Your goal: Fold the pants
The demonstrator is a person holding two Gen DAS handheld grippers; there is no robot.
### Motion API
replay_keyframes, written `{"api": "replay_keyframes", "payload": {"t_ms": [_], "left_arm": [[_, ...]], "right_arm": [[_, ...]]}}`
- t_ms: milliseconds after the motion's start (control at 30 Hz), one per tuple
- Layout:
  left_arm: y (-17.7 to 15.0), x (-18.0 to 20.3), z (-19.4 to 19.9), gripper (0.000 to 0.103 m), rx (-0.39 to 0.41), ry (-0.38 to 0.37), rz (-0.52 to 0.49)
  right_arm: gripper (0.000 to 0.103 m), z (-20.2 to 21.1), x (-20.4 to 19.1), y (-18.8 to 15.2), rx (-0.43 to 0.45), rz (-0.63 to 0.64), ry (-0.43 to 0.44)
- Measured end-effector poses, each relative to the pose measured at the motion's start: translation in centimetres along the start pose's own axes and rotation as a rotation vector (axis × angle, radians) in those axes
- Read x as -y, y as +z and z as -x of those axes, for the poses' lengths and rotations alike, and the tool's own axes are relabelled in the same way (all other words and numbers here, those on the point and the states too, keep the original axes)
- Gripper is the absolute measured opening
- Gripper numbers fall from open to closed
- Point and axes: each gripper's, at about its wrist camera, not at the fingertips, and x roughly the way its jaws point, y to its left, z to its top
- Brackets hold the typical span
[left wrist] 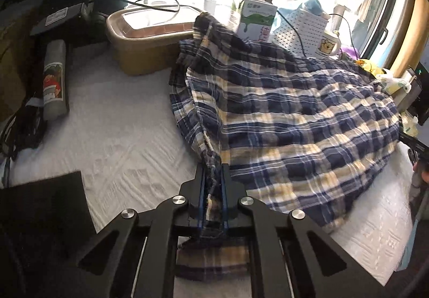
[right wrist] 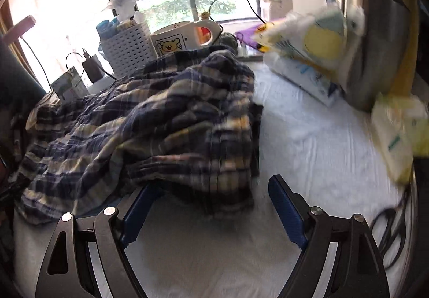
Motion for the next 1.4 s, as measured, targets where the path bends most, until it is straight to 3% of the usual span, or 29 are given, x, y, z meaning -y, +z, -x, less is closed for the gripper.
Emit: {"api": "replay_keyframes", "payload": {"t_ms": [33,67,233,467,600,767,933,1100,1200,1267,1300,1400], "left_arm": [[-0.2,0.1,0.3,0.007,0.001,0.0,0.004],[-0.3,0.3,0.6,0.007,0.0,0.0,0.008],[-1.2,1.2,2.9,0.006,-0.004,0.001,0.011],[-2.7,2.3,5.7,0.006,-0.011,0.028,0.003],[-3.6,1.8,5.2,0.006,-0.03,0.046,0.014],[-4.7,1.6,3.6,0.011,-0.101,0.081,0.015],[-4.5,0.3,4.9,0.017,-0.083,0.112,0.04],[-4.1,-0.6,5.9,0.019,-0.042,0.111,0.067],[-3.0,0.1,6.2,0.021,-0.006,0.094,0.041],[-1.7,1.4,6.1,0.028,0.025,0.075,-0.004],[-1.4,1.8,6.1,0.033,0.035,0.064,-0.018],[0.0,3.1,5.2,0.035,0.043,0.034,-0.061]], "right_arm": [[0.037,-0.2,-0.2,0.2,-0.002,0.024,-0.009],[0.029,-0.3,-0.4,0.4,-0.008,0.052,-0.007],[0.024,1.8,-0.5,1.2,0.008,0.149,0.04],[0.024,6.2,0.5,2.1,0.019,0.343,-0.011],[0.024,5.0,1.2,1.6,-0.024,0.382,-0.022],[0.028,1.5,3.3,-1.0,-0.124,0.324,-0.027],[0.058,3.9,4.6,-1.5,-0.065,0.254,-0.074],[0.06,6.7,5.7,-1.0,0.016,0.178,-0.075],[0.06,7.8,3.6,0.2,0.095,0.179,-0.056],[0.06,8.8,2.0,1.1,0.144,0.188,-0.04],[0.06,9.0,1.5,1.3,0.154,0.193,-0.041],[0.06,9.5,-0.1,2.0,0.18,0.216,-0.058]]}}
